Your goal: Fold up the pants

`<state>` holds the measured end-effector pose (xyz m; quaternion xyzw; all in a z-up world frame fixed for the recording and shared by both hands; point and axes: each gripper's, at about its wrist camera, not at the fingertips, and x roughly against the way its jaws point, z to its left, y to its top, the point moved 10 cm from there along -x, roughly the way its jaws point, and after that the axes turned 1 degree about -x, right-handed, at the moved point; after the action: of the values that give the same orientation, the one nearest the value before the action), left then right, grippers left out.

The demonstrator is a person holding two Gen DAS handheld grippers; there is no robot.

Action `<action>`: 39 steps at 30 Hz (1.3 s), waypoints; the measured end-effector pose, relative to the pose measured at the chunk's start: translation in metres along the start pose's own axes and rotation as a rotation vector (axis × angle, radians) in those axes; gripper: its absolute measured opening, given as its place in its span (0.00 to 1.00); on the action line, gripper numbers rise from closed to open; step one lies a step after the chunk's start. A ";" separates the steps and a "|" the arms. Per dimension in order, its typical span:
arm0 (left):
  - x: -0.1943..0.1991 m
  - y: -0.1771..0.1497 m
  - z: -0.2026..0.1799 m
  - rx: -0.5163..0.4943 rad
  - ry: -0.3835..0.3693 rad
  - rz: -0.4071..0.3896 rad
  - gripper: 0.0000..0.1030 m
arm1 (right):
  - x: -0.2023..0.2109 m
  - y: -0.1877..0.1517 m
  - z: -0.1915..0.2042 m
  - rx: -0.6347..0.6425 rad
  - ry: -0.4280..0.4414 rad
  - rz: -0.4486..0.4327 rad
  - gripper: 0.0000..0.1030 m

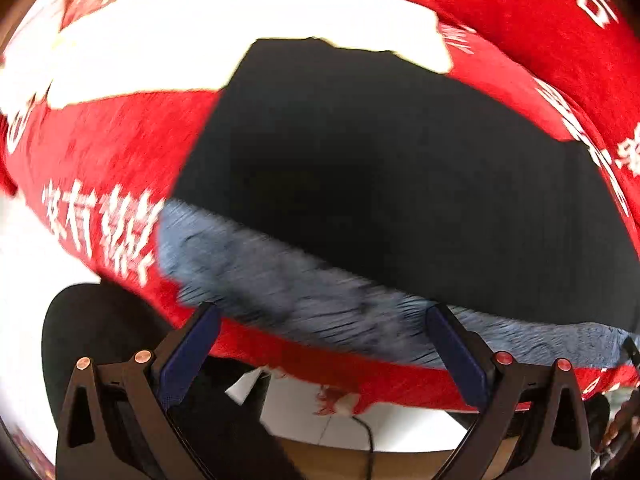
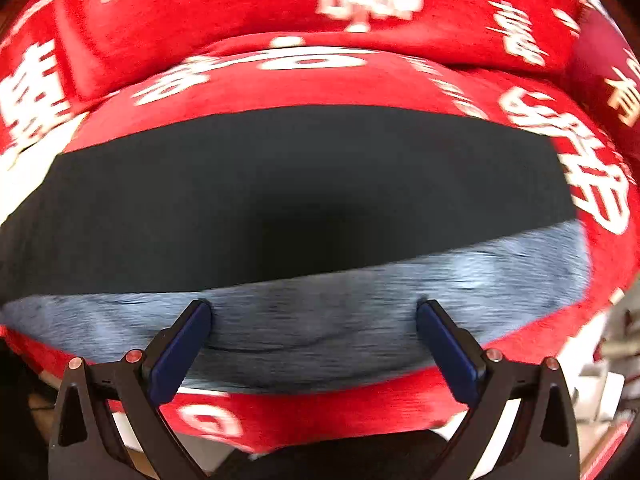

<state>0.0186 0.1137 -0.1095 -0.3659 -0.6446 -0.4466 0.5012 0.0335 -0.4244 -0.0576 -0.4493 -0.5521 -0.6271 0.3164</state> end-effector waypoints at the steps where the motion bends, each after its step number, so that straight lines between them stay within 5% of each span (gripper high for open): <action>1: -0.004 0.001 0.003 0.016 0.007 0.008 1.00 | 0.000 -0.001 -0.007 -0.020 0.021 0.001 1.00; 5: -0.010 -0.012 0.037 0.107 0.055 0.050 1.00 | 0.000 -0.004 -0.023 -0.061 0.016 0.001 1.00; 9: 0.008 -0.009 0.037 0.100 0.087 0.010 1.00 | 0.006 0.000 -0.024 -0.101 -0.022 0.002 1.00; 13: 0.033 0.013 -0.031 -0.052 0.034 -0.087 1.00 | 0.025 0.000 0.012 -0.003 0.022 -0.054 1.00; 18: 0.032 0.043 -0.136 -0.274 -0.017 -0.127 1.00 | 0.003 -0.009 0.045 0.090 -0.008 -0.011 1.00; 24: 0.018 0.110 -0.228 -0.267 -0.042 -0.129 1.00 | 0.002 -0.010 0.044 0.055 0.020 -0.055 1.00; 27: 0.004 0.134 -0.242 -0.240 -0.021 -0.102 1.00 | 0.002 -0.011 0.045 0.057 0.016 -0.064 1.00; 30: -0.034 0.127 -0.247 -0.219 0.032 0.029 1.00 | 0.002 -0.010 0.045 0.051 0.025 -0.063 1.00; 34: -0.013 0.133 -0.245 -0.193 -0.027 -0.002 1.00 | 0.009 -0.008 0.045 0.062 0.012 -0.061 1.00; 36: 0.007 0.137 -0.240 -0.169 -0.071 -0.053 1.00 | 0.028 0.004 0.059 0.055 0.061 -0.127 1.00; 39: 0.011 0.140 -0.213 -0.117 -0.012 -0.062 1.00 | 0.041 0.029 0.097 0.103 0.143 -0.174 1.00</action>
<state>0.2124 -0.0400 -0.0486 -0.3770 -0.6313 -0.4966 0.4612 0.0635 -0.3308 -0.0099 -0.3372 -0.5964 -0.6533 0.3220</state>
